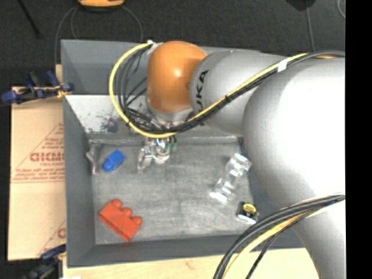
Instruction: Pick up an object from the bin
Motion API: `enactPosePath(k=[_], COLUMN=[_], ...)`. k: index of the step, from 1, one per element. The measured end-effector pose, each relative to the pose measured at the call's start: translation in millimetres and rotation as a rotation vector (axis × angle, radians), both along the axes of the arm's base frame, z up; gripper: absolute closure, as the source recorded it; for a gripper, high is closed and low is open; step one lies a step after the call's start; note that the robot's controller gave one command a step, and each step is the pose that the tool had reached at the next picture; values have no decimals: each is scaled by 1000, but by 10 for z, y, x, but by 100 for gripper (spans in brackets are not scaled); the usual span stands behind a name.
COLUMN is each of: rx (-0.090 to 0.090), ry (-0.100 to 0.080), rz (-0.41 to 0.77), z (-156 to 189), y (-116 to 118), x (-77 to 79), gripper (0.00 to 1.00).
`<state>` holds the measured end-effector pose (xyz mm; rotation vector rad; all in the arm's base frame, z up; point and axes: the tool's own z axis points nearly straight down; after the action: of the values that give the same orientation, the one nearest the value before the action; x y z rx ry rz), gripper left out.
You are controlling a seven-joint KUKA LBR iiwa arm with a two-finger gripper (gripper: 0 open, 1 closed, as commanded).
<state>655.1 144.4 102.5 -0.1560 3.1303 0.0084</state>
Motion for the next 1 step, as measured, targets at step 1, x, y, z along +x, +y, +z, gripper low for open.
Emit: enactPosePath(k=[1], rx=[-4], ry=[0], rz=[248], z=[-10], y=[614], x=[-103], gripper=[0])
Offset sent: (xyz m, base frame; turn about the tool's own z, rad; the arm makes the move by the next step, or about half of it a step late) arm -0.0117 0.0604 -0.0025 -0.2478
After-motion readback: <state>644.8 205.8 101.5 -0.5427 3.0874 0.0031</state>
